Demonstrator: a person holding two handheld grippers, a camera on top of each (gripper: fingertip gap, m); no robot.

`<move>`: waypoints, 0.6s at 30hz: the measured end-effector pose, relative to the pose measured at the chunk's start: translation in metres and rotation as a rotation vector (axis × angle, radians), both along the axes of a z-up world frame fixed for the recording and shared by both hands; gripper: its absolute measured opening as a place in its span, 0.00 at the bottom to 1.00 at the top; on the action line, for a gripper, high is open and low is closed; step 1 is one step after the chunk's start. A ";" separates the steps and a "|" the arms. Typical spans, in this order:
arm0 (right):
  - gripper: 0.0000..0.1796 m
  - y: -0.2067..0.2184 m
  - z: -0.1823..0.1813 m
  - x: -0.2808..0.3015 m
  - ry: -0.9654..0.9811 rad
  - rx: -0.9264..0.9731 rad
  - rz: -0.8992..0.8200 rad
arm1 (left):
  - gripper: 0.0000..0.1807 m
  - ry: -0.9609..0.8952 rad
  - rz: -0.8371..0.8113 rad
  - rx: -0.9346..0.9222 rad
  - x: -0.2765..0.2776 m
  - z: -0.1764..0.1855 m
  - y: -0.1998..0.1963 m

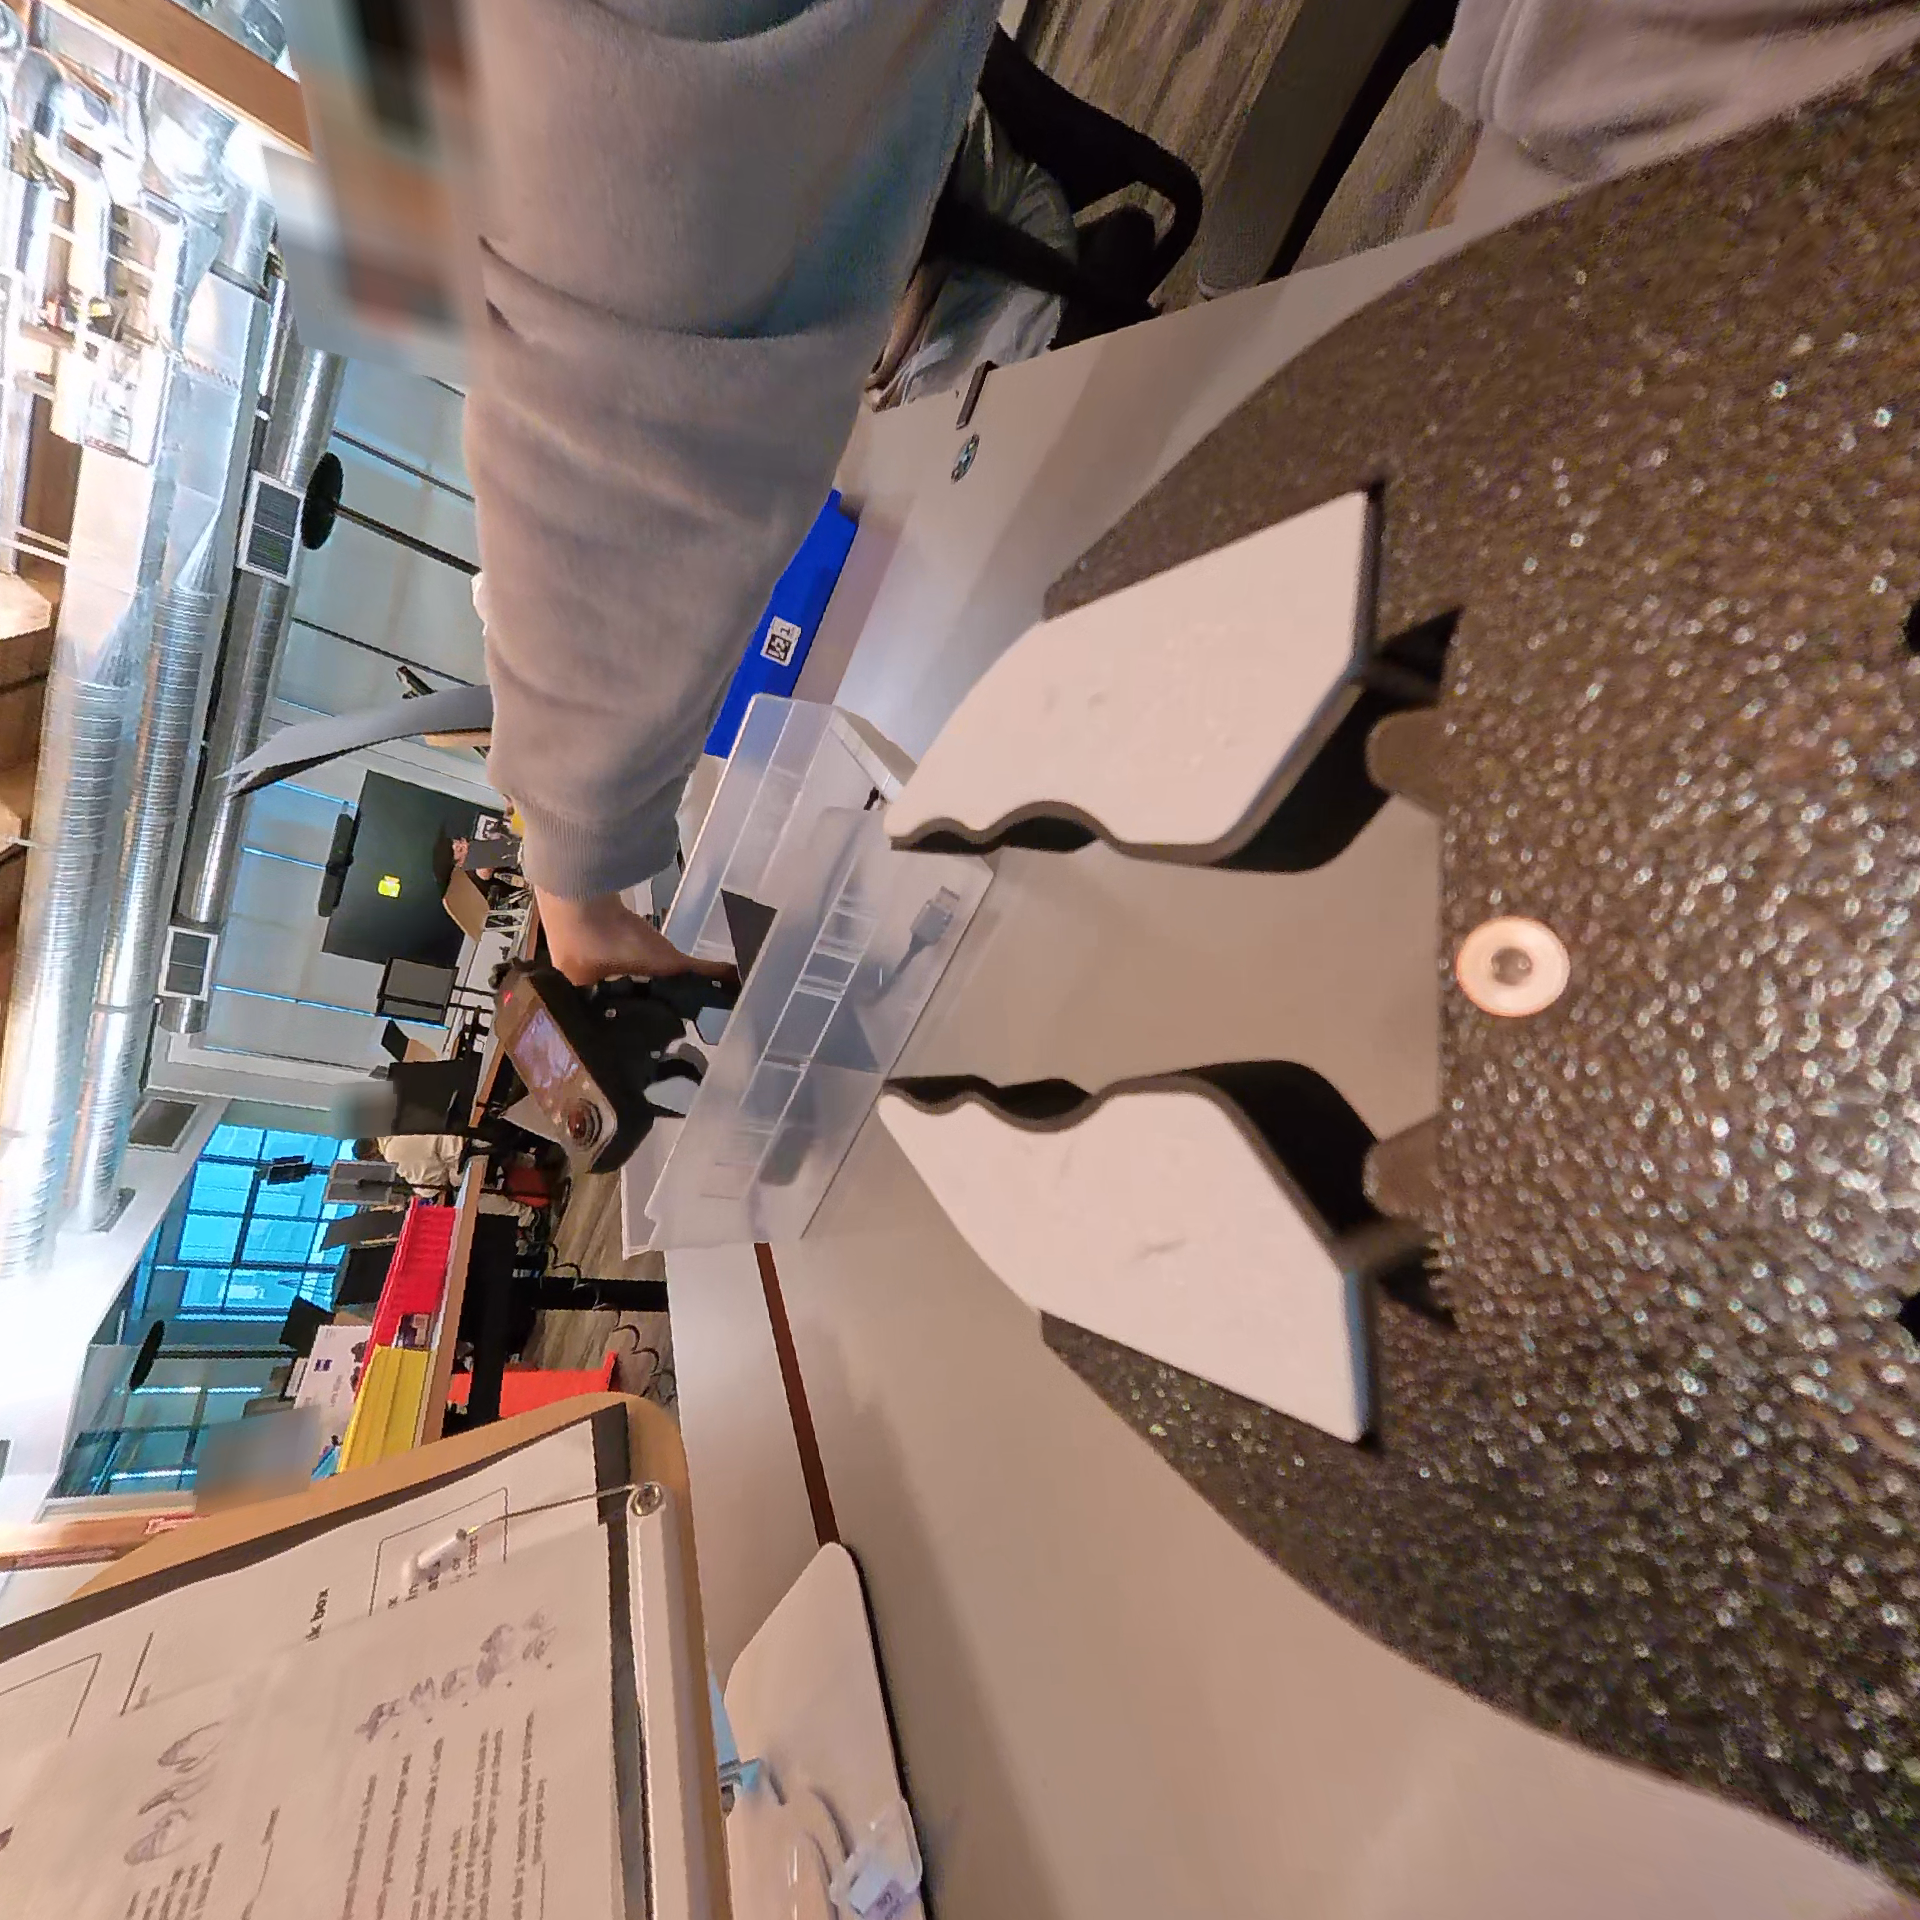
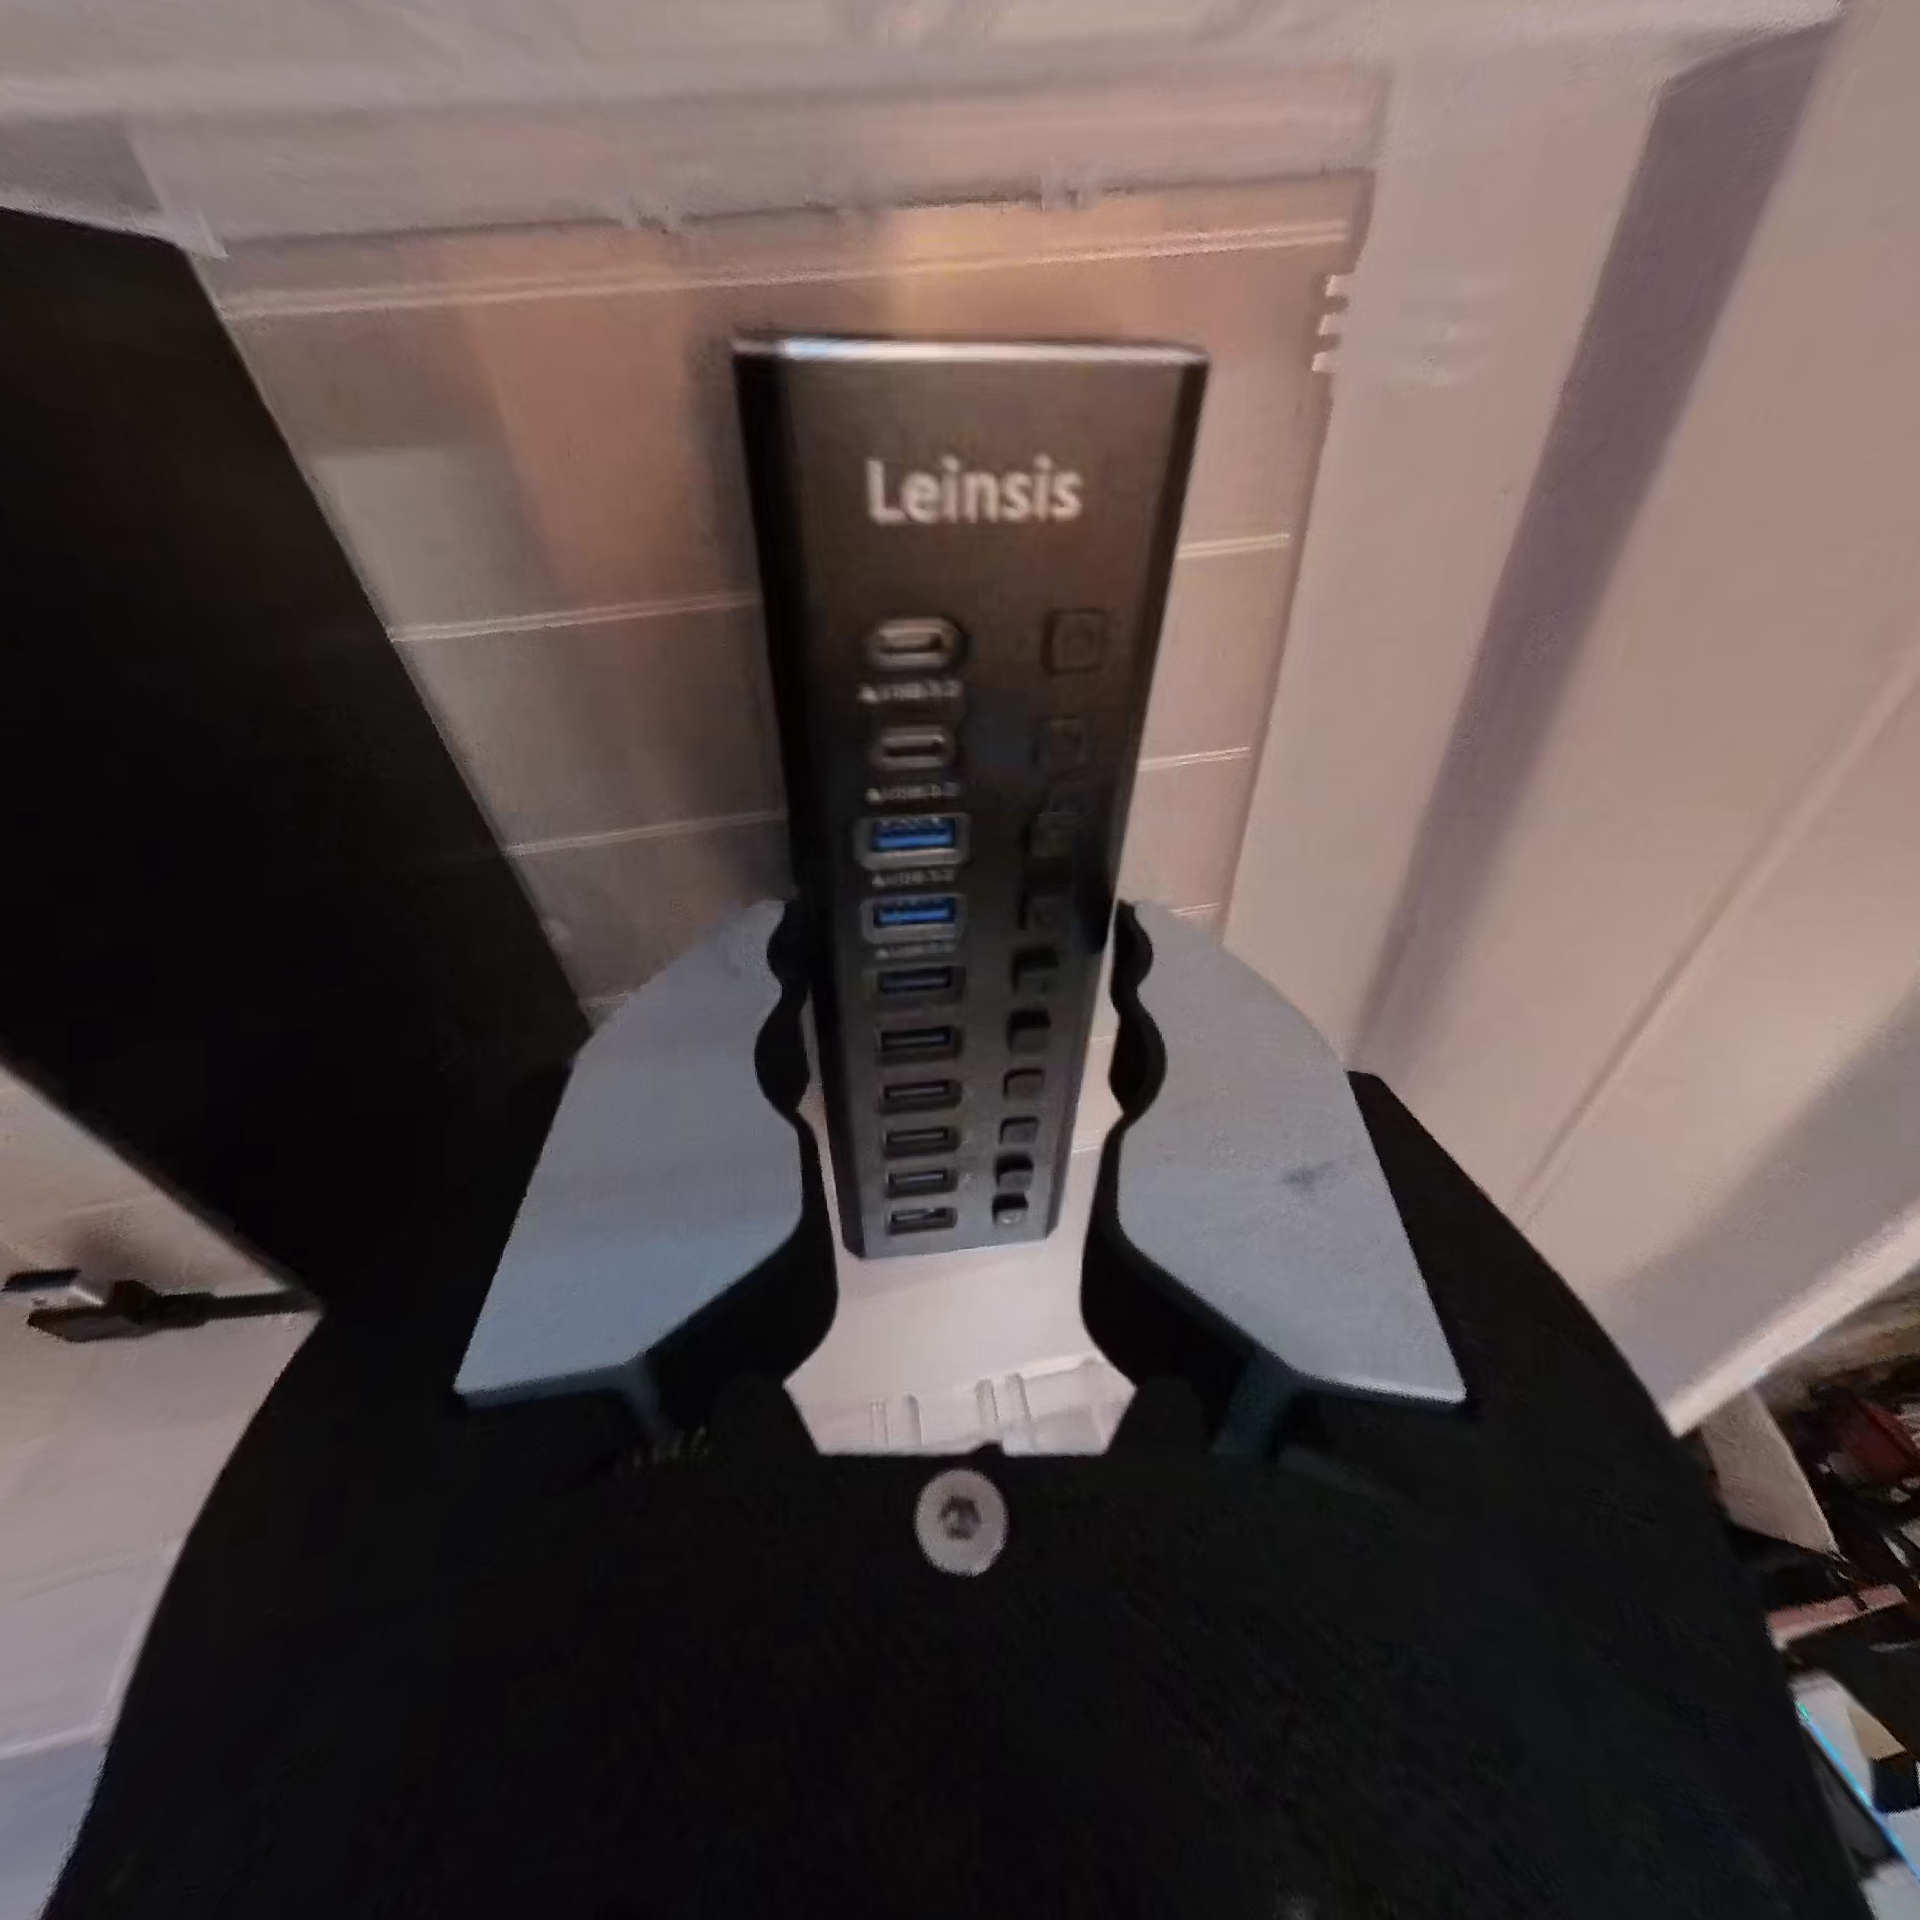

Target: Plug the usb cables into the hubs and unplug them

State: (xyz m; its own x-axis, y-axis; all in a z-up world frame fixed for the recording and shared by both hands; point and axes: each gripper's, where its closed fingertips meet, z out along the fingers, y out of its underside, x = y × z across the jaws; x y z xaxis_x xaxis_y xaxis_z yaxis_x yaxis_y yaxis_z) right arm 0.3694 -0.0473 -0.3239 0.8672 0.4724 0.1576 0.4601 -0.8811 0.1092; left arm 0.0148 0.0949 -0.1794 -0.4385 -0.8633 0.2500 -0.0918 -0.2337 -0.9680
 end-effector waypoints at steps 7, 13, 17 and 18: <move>0.27 -0.010 0.051 0.016 -0.155 0.129 -0.050 | 0.23 -0.046 0.049 0.019 -0.010 0.020 0.007; 0.31 -0.012 0.129 -0.007 -0.311 0.520 -0.195 | 0.23 -0.085 0.221 0.142 -0.046 0.059 0.048; 0.30 -0.030 0.139 -0.087 -0.274 0.714 -0.162 | 0.23 0.136 0.508 0.260 -0.066 0.033 0.134; 0.30 -0.033 0.136 -0.109 -0.232 0.758 -0.154 | 0.23 0.226 0.543 0.301 -0.067 0.017 0.155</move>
State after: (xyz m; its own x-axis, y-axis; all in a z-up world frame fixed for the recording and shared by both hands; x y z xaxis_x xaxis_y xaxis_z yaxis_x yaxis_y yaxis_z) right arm 0.2599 -0.0807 -0.1882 0.8198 0.0426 0.5711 0.3663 -0.8056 -0.4657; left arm -0.0524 0.2494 -0.1622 0.1141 -0.9935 -0.0016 -0.2454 -0.0266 -0.9691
